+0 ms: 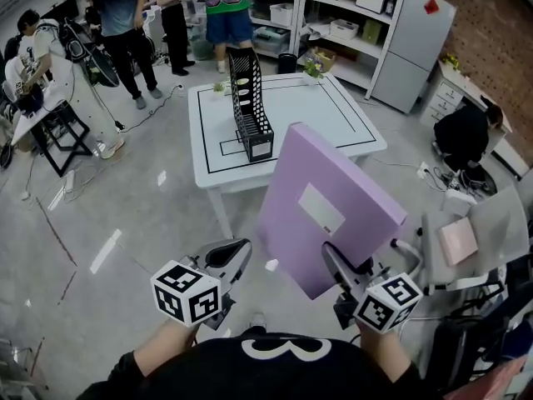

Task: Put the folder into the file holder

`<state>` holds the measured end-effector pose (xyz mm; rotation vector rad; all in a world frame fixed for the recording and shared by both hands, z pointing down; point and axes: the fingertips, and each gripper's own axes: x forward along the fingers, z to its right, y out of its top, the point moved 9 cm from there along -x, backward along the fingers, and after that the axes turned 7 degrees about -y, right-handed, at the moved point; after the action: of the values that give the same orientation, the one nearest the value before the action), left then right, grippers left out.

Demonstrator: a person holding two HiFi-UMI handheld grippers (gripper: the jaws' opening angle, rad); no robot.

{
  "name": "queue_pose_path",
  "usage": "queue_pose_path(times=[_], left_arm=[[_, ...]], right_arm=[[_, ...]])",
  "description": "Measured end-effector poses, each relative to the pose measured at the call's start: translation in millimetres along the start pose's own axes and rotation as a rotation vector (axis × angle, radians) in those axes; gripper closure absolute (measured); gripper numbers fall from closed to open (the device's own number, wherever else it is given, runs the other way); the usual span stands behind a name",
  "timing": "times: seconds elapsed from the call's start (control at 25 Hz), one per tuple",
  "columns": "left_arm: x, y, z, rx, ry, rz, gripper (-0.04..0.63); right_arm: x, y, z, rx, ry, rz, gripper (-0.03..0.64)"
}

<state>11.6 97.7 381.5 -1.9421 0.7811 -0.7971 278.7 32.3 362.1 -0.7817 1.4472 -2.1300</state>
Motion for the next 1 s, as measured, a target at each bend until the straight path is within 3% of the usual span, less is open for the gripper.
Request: queue_pose_path(times=[0.2, 0.48, 1.0], left_arm=[[7, 15, -48, -0.021, 0.001, 0.005, 0.589], [13, 32, -80, -0.017, 0.006, 0.016, 0.589], [49, 69, -140, -0.014, 0.061, 0.032, 0.589]], right_arm=[[48, 11, 1, -0.012, -0.02, 0.0, 0.476], [81, 30, 9, -0.011, -0.053, 0.04, 0.476], [157, 75, 43, -0.033, -0.017, 0.109, 0.477]])
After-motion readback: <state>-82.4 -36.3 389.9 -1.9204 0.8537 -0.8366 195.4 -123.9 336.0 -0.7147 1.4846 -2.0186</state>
